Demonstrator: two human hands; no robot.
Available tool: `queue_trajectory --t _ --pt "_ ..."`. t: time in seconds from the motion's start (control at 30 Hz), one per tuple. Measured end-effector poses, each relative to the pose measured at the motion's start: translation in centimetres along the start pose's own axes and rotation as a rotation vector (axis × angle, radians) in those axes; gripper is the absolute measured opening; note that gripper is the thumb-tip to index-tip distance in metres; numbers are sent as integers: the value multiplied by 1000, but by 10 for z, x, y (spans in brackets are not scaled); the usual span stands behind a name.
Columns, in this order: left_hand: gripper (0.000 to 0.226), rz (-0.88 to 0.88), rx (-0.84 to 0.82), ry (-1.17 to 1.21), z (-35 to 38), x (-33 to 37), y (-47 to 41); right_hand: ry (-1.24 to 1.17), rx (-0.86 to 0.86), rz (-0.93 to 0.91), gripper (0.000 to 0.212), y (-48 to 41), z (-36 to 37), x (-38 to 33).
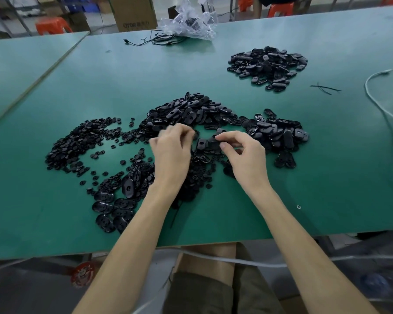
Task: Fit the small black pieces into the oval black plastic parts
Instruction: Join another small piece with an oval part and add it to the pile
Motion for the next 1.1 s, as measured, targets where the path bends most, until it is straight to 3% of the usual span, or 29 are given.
queue_trajectory --t 0.07,0.2,0.57,1.1 --pt "12 -68 78 -236 -8 -12 -2 -3 16 14 23 0 -1 1" --pt "25 -194 -56 -428 -1 -27 -2 1 15 36 21 0 -1 3" --pt "13 -83 -103 -270 5 -17 -1 24 25 35 18 0 -2 2" --pt "17 -23 -192 -189 14 -11 0 -20 61 62 15 1 -5 -1"
Point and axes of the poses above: each hand's wrist, its own y-axis away from the middle knuckle, its own z-axis out of the palm, x = y × z, the point moved 6 cm from there along -y, towards the middle knuckle, and after that the axes turned 2 degrees about -y, right-handed, at the moved point
